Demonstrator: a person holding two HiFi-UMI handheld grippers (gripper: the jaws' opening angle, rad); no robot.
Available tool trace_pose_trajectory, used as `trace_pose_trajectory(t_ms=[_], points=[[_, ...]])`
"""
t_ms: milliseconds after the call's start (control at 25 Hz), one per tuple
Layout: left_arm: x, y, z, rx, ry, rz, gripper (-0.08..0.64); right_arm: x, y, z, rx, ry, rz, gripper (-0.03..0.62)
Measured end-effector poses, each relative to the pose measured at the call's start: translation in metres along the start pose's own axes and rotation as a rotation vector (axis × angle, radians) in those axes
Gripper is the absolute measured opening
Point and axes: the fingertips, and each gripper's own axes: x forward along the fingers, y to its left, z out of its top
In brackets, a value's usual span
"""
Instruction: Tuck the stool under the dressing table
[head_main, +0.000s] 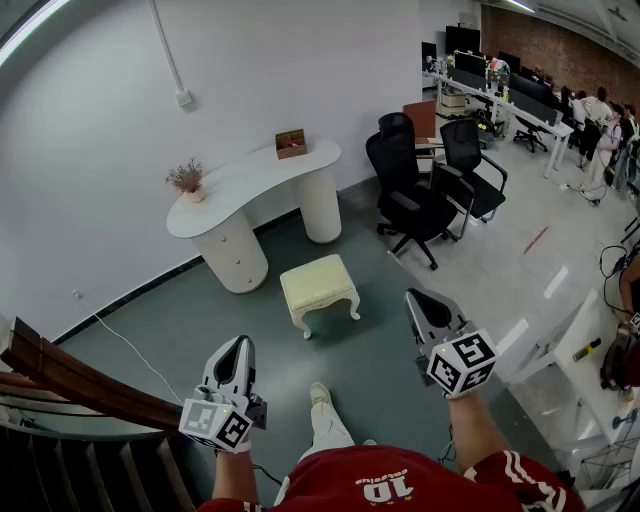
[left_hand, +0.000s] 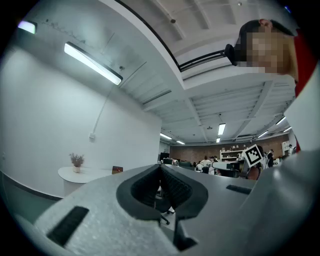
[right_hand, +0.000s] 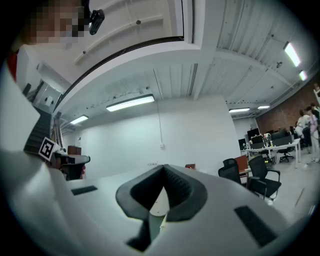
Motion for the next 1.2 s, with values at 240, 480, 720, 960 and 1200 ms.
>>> trace_pose_trajectory(t_ms=[240, 480, 720, 960, 1200], points=[[-0.001, 0.0, -0.003, 0.013, 0.011, -0.009, -0.006, -0.001, 0.004, -0.002, -0.009, 0.002, 0.003, -0.006], [-0.004, 0.003, -0.004, 0.018, 0.003, -0.002, -0.006, 0.002, 0.007, -0.003, -0.034, 0.009, -0.002, -0.006], [-0.006, 0.014, -0.008, 0.006, 0.008, 0.004, 0.0, 0.012, 0.019, -0.002, -0.024, 0.003, 0.029, 0.002], [0.002, 0.026, -0.011, 0.126, 0.056, 0.034, 0.0, 0.029, 0.025, -0.002, -0.028, -0.006, 0.044, 0.003], [0.033, 0.044, -0.013, 0.148, 0.063, -0.001, 0.0, 0.062, 0.015, -0.004, -0.013, -0.008, 0.047, 0.003]])
